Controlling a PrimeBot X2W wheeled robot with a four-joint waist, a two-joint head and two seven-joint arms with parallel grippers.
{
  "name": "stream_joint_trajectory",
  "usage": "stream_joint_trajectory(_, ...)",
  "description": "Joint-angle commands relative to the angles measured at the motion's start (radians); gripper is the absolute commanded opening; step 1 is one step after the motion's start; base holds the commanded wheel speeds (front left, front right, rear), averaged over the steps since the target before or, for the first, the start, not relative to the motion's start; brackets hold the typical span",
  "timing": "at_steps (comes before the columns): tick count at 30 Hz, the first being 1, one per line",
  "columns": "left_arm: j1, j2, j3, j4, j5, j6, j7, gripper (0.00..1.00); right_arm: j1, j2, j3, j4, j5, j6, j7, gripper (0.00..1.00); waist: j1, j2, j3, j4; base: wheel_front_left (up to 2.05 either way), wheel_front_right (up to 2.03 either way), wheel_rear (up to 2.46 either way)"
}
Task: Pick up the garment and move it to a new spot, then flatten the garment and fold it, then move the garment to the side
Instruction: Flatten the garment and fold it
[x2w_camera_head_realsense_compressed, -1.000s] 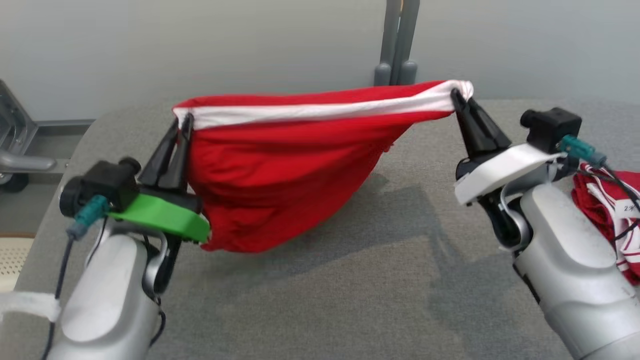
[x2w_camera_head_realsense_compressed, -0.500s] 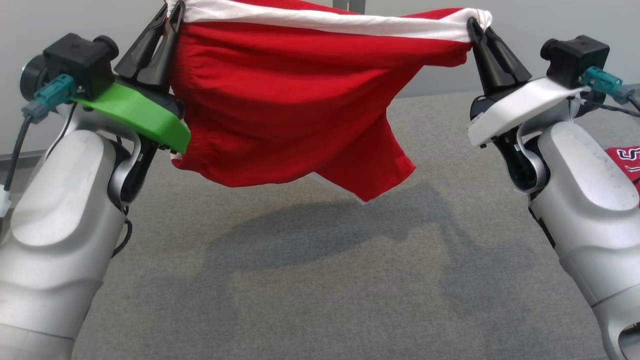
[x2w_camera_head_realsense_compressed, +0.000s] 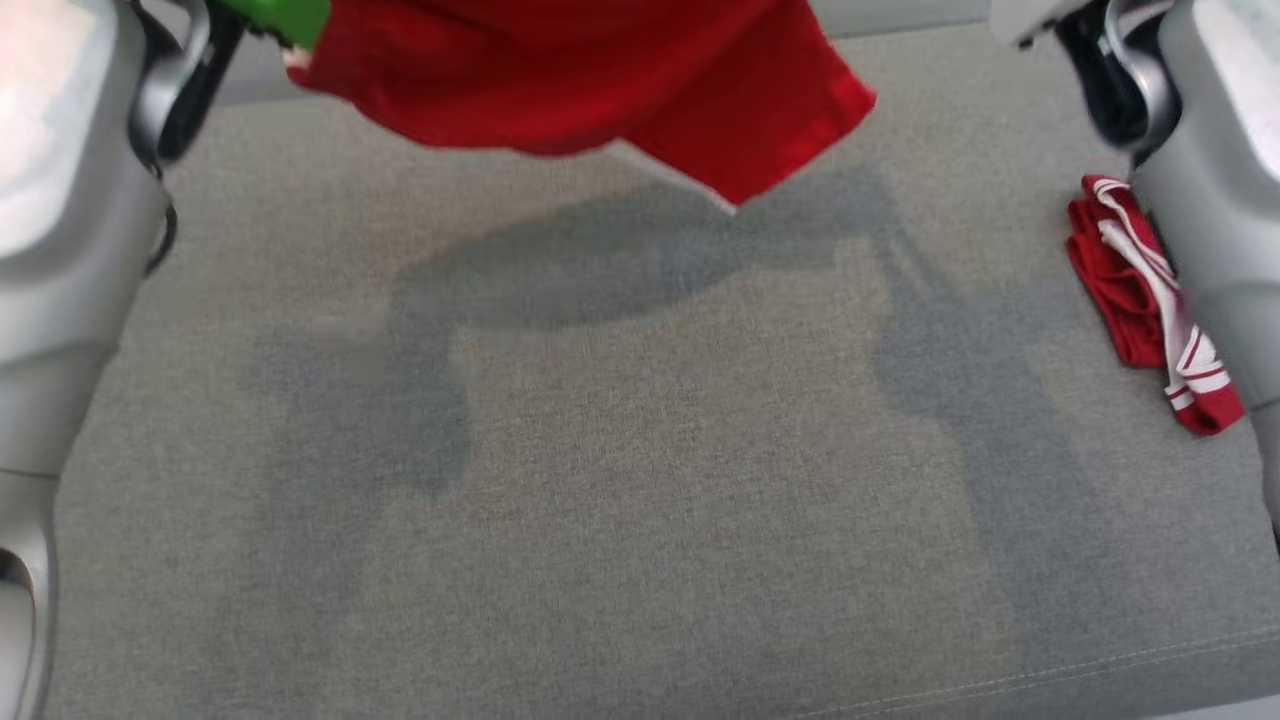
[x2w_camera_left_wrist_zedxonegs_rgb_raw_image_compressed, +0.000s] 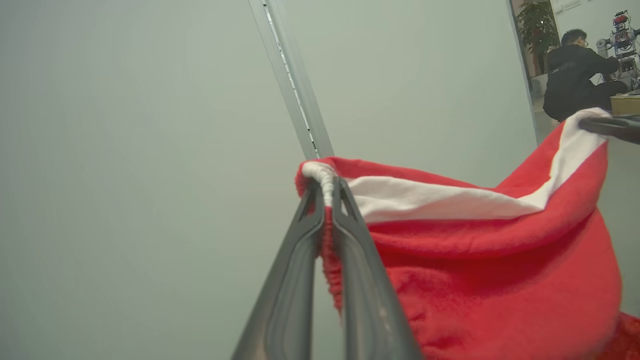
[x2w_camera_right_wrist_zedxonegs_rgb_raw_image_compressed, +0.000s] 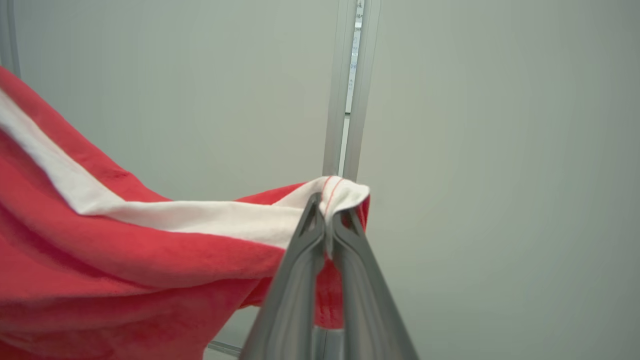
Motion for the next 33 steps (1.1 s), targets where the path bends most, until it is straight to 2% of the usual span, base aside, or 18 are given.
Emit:
stream_joint_trajectory(1,-0.052,0.003,0.004,0.013,0.020,-0.002,-0.015,0.00,-0.048,-0.003,-0.002,0.010,-0.025,-0.001,-0.008,0.00,0.0000,-0.0001,0.199,0.012,0.00,0.00,0.00)
stream_joint_trajectory(5,-0.187,-0.012,0.018,0.032,0.087,-0.002,-0.039,0.00,-0.189,0.001,-0.041,0.045,-0.107,-0.001,-0.024,0.00,0.0000,-0.0001,0.276,0.018,0.00,0.00,0.00)
stream_joint_trajectory(8,-0.257,-0.028,0.095,-0.037,0.118,0.009,-0.042,0.00,-0.278,0.001,-0.110,0.033,-0.174,-0.001,-0.028,0.00,0.0000,-0.0001,0.320,0.024,0.00,0.00,0.00)
stream_joint_trajectory(11,-0.226,-0.045,0.184,-0.118,0.146,0.008,-0.040,0.00,-0.290,0.010,-0.189,-0.009,-0.228,-0.001,-0.027,0.00,0.0000,-0.0001,0.359,0.031,0.00,0.00,0.00)
stream_joint_trajectory(15,-0.118,-0.065,0.265,-0.182,0.143,0.000,-0.039,0.00,-0.217,0.011,-0.214,-0.023,-0.253,-0.001,-0.027,0.00,0.0000,-0.0001,0.398,0.035,0.00,0.00,0.00)
stream_joint_trajectory(20,0.062,-0.089,0.296,-0.267,0.088,-0.002,-0.039,0.00,-0.096,-0.012,-0.174,-0.041,-0.203,-0.001,-0.028,0.00,0.0000,-0.0001,0.457,0.037,0.00,0.00,0.00)
stream_joint_trajectory(24,0.193,-0.101,0.265,-0.320,0.071,-0.002,-0.039,0.00,0.015,-0.037,-0.142,-0.094,-0.134,-0.001,-0.028,0.00,0.0000,-0.0001,0.487,0.037,0.00,0.00,0.00)
stream_joint_trajectory(33,0.475,-0.164,0.249,-0.349,0.040,-0.002,-0.039,0.00,0.272,-0.099,-0.013,-0.169,0.059,-0.001,-0.028,0.00,0.0000,-0.0001,0.451,0.033,0.00,0.00,0.00)
